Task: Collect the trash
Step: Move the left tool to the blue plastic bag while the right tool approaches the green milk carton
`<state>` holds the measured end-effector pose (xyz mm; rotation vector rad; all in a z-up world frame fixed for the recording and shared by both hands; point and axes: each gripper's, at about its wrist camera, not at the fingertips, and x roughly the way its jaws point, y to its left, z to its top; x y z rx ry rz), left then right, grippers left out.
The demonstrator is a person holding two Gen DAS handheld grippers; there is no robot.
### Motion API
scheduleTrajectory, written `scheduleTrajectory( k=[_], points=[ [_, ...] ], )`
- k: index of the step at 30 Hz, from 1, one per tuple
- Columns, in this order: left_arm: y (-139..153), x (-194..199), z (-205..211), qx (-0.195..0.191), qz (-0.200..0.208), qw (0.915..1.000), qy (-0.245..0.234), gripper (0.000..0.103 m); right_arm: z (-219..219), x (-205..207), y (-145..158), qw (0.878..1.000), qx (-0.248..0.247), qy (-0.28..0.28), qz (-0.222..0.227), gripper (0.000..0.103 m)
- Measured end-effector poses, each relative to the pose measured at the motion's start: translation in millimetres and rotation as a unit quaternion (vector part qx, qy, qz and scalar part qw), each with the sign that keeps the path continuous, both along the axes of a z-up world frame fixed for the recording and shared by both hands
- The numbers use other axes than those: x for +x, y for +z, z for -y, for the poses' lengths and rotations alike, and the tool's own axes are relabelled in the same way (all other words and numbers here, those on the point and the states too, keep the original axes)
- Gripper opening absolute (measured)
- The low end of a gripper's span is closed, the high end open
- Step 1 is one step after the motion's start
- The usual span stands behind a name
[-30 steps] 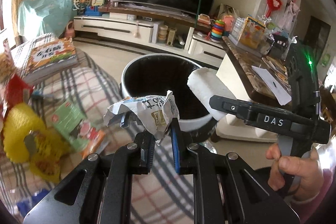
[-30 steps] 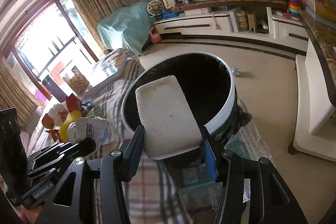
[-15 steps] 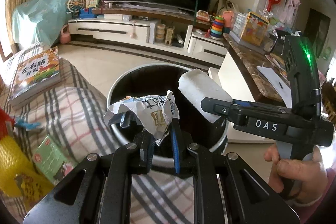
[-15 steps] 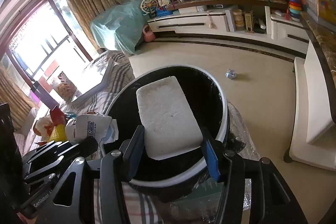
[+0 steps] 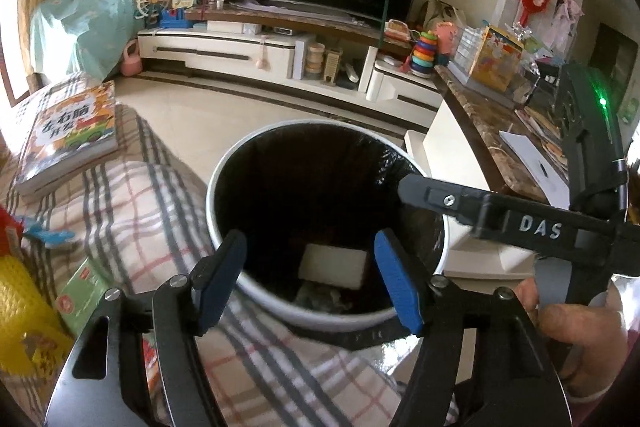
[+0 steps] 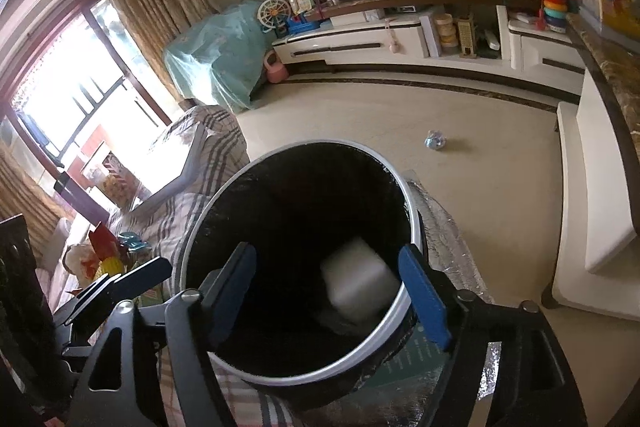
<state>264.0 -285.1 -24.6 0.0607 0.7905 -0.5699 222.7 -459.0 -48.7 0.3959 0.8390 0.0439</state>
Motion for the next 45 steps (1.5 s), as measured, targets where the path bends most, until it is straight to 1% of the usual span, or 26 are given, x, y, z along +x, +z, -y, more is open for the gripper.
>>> scheduleTrajectory(
  k=[3, 11, 14, 18, 28, 34, 40, 45],
  points=[
    [-1.7, -9.4, -14.6, -0.006, -0.003, 0.9999, 0.014, 0.071, -0.2, -8.7, 2.2, 1.0, 0.011, -0.005, 0.008, 0.079],
    [-4.1, -44.9, -55.5, -0.033, -0.011, 0.9981, 0.051, 0.071, -12.7, -37.1, 9.7, 0.999, 0.031, -0.012, 0.03, 0.085],
    [-5.0, -59.1, -68.5, -0.041, -0.014, 0.9972, 0.061, 0.071, -20.0, -46.6, 9.9, 0.998, 0.044, -0.011, 0.035, 0.086],
    [-5.3, -74.6, -79.1, -0.048, -0.017, 0.9965, 0.065, 0.071, -34.1, -59.3, 8.7, 0.998, 0.048, -0.005, 0.038, 0.087],
    [-12.2, -111.2, -109.7, -0.044, -0.018, 0.9959, 0.077, 0.071, -75.6, -87.8, -5.6, 0.998, 0.047, 0.026, 0.024, 0.087],
    [-19.1, -132.1, -138.8, -0.044, -0.025, 0.9939, 0.098, 0.071, -91.1, -98.6, -15.6, 0.998, 0.051, 0.036, 0.014, 0.087],
    [-21.9, -150.4, -165.0, -0.045, -0.022, 0.9921, 0.115, 0.071, -110.0, -105.6, -19.2, 0.997, 0.051, 0.049, 0.013, 0.087],
    [-26.0, -156.7, -186.5, -0.034, -0.015, 0.9895, 0.14, 0.071, -129.2, -107.5, -21.3, 0.997, 0.042, 0.068, 0.012, 0.087]
  ],
)
